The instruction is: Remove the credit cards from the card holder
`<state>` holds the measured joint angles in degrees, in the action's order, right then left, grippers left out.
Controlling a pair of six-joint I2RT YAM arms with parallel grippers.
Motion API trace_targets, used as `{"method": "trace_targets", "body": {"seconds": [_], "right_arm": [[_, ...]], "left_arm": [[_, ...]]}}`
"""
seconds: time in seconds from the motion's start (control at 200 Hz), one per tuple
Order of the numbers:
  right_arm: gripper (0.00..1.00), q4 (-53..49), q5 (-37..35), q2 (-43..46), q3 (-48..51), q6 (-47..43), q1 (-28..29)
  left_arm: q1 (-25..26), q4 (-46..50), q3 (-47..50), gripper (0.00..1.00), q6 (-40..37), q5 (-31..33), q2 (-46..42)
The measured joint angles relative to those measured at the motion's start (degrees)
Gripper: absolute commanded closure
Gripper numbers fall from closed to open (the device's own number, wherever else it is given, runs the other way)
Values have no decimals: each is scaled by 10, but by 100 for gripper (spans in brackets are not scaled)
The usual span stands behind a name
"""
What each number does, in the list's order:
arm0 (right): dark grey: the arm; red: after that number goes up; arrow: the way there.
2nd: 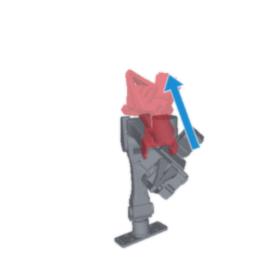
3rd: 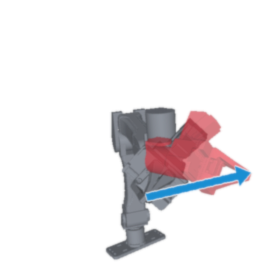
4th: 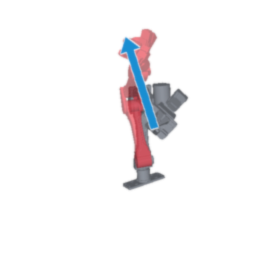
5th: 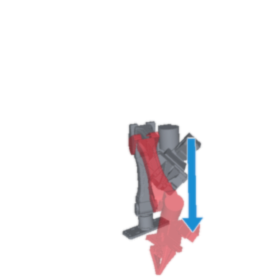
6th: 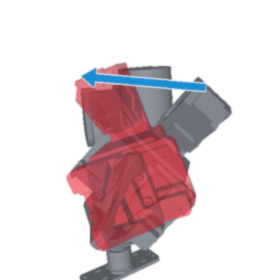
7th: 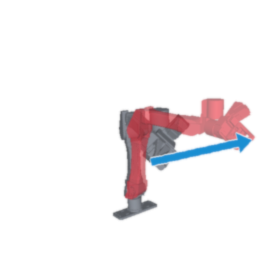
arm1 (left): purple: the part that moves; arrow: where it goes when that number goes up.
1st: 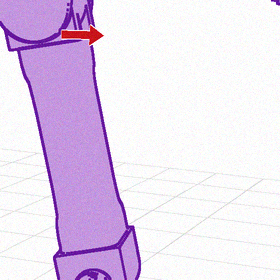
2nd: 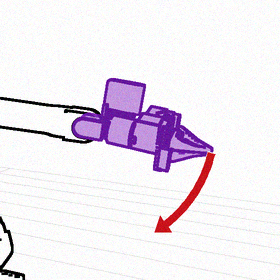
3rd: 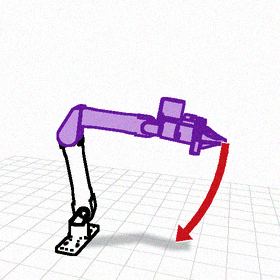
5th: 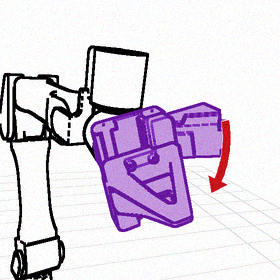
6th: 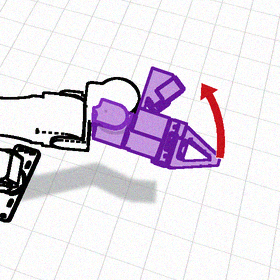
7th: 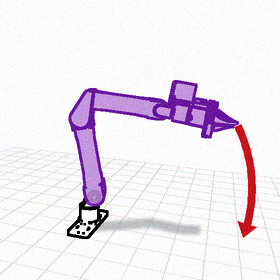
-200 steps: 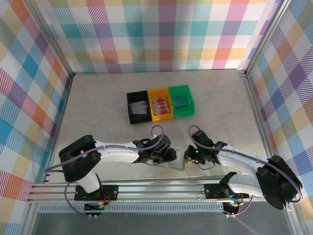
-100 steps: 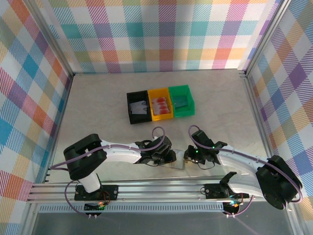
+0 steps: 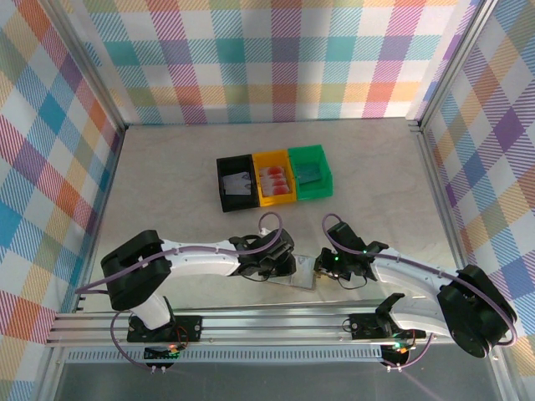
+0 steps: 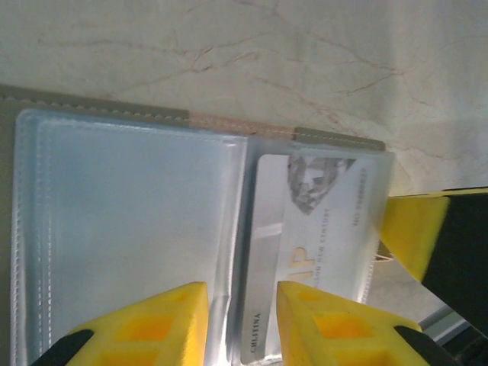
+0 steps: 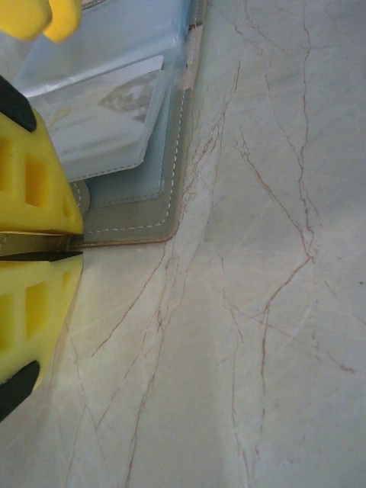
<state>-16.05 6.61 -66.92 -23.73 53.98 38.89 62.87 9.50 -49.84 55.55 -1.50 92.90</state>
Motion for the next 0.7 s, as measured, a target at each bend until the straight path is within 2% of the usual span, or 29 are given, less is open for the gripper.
{"method": "trace_targets", "body": {"seconds": [0.39, 0.7], "right_arm": [[84, 1, -1, 1, 1, 3, 1], [83, 2, -2, 2, 2, 7, 2]], "left_arm": [[0, 25, -17, 72, -5, -4, 12], [0, -29, -17, 71, 21, -40, 10]]}}
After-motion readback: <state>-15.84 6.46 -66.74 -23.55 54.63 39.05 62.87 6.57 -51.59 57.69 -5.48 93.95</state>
